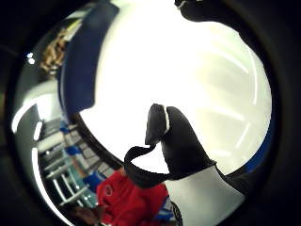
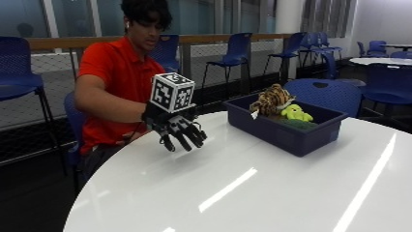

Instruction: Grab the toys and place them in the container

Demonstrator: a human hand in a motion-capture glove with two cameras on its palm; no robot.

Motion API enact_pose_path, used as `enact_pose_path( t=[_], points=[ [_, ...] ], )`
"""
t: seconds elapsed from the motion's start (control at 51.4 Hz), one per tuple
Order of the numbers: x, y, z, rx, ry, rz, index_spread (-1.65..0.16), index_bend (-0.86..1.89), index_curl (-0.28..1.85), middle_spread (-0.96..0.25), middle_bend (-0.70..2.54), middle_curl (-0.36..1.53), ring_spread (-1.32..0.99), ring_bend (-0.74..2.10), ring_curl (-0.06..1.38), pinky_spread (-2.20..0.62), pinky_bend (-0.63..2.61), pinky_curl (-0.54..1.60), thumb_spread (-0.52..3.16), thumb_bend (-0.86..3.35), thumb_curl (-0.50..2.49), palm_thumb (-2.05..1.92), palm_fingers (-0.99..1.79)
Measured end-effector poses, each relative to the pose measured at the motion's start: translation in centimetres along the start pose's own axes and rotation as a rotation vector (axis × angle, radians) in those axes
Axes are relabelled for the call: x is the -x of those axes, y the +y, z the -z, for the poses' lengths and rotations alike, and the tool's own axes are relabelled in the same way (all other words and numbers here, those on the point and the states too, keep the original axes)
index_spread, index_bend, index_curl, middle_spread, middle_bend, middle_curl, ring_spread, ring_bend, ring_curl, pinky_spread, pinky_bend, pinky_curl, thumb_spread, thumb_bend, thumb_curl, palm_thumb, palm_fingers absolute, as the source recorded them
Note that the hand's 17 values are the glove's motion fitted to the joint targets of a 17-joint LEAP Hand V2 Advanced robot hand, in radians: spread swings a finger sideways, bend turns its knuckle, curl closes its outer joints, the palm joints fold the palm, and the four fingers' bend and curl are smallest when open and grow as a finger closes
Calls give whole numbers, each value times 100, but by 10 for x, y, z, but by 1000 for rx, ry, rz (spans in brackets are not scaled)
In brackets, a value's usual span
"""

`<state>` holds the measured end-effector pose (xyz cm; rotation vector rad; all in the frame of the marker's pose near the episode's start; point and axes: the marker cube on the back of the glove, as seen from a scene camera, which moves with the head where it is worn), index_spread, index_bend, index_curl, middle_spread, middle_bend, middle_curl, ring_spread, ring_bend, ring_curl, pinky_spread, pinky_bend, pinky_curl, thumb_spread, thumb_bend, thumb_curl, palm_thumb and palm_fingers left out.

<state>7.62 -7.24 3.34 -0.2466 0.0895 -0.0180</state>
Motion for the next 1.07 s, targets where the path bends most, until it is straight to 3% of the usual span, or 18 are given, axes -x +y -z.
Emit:
enact_pose_path(
  t=[0.331, 1.071],
  points=[
    [-31, 44, 3, -74, 49, 1, -38, 17, 29, -14, 19, 34, -16, 42, 39, 3, 89, 34, 133, -1, 33, 5, 6],
    [-21, 53, 18, -107, 68, 13, -38, 17, 32, -14, 19, 36, -17, 43, 37, 3, 89, 34, 134, -1, 32, 6, 3]
  ],
)
